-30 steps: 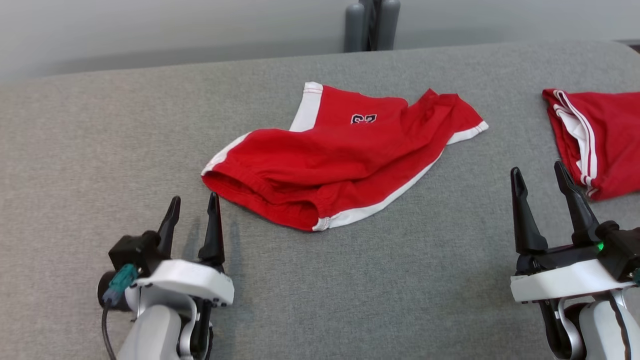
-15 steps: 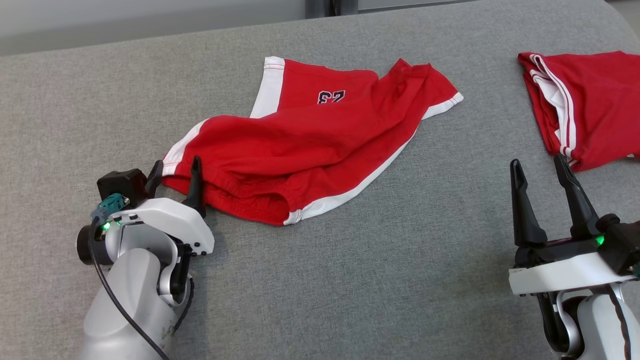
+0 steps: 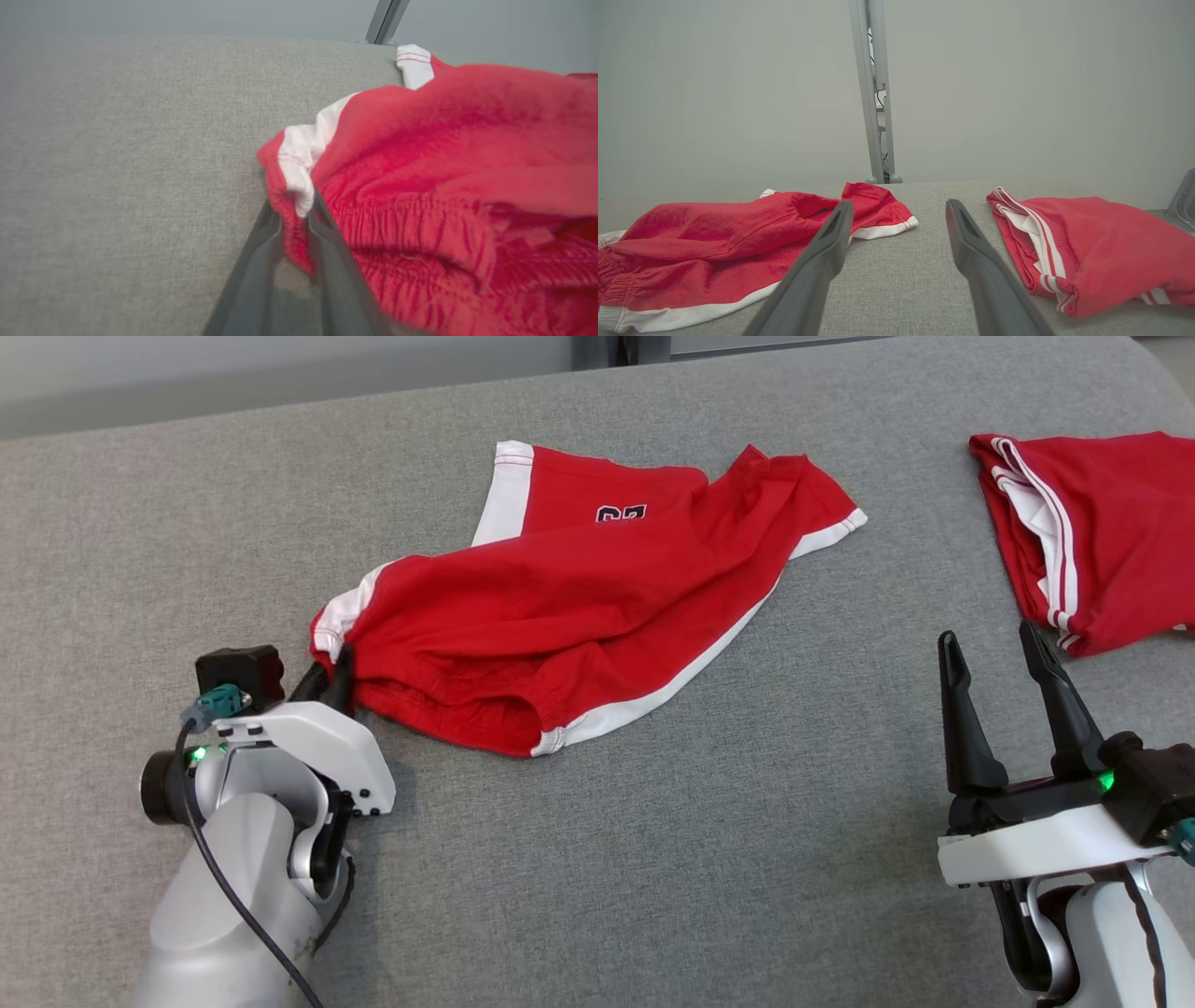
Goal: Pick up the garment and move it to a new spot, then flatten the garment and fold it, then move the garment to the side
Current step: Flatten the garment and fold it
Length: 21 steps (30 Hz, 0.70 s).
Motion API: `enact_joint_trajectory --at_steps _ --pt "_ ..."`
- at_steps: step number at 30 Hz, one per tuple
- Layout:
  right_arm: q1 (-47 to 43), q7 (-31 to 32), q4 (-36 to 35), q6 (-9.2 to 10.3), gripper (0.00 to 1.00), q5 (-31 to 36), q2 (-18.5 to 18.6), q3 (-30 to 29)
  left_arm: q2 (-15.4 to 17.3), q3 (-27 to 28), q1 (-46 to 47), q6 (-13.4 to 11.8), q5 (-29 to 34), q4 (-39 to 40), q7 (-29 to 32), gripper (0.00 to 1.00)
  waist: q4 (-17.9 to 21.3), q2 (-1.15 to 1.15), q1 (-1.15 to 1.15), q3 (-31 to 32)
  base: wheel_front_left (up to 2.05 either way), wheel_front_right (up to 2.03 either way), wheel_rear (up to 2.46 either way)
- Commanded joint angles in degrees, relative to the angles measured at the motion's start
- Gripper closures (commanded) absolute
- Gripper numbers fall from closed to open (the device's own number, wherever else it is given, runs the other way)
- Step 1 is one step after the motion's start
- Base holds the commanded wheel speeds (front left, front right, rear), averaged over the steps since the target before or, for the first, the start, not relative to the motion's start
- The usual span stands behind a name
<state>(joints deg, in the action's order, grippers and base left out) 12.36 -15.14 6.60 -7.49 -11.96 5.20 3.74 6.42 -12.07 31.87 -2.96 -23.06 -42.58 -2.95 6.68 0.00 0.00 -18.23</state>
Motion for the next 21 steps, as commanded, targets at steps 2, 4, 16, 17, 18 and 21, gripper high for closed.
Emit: enact_joint_trajectory --at_steps 2,4,16,17,18,21 --pt "0.43 -0.01 0.21 0.0 0.0 0.13 -0.01 -0.03 0.84 0.13 1.04 0.32 -0.05 0.3 -0.3 1.0 0.15 0.0 0.0 -0.08 0.0 0.0 0.0" --pt "0.57 -0.01 0.28 0.0 0.0 0.01 -0.02 0.25 1.54 0.29 2.03 0.37 0.2 0.96 -1.17 1.0 0.42 0.0 0.0 -0.19 0.0 0.0 0.0" --pt "2.21 -0.01 0.51 0.0 0.0 -0.29 -0.65 1.92 10.12 -1.0 13.18 -0.34 4.98 2.02 1.38 1.0 3.04 0.0 0.0 -1.63 0.0 0.0 0.0" --pt "2.36 -0.01 0.54 0.0 0.0 -0.27 -0.76 2.13 10.76 -1.2 14.1 -0.3 5.28 1.31 2.06 1.0 3.31 0.0 0.0 -1.7 0.0 0.0 0.0" --pt "2.44 -0.01 0.6 0.0 0.0 -0.31 -0.93 2.43 11.37 -1.27 14.95 -0.26 5.39 0.48 2.78 1.0 3.58 0.0 0.0 -1.78 0.0 0.0 0.0" --pt "2.52 -0.01 0.84 0.0 0.0 -0.41 -1.3 2.95 12.92 -2.23 16.19 -0.36 6.57 -2.82 4.83 1.0 4.18 0.0 0.0 -1.87 0.0 0.0 0.0"
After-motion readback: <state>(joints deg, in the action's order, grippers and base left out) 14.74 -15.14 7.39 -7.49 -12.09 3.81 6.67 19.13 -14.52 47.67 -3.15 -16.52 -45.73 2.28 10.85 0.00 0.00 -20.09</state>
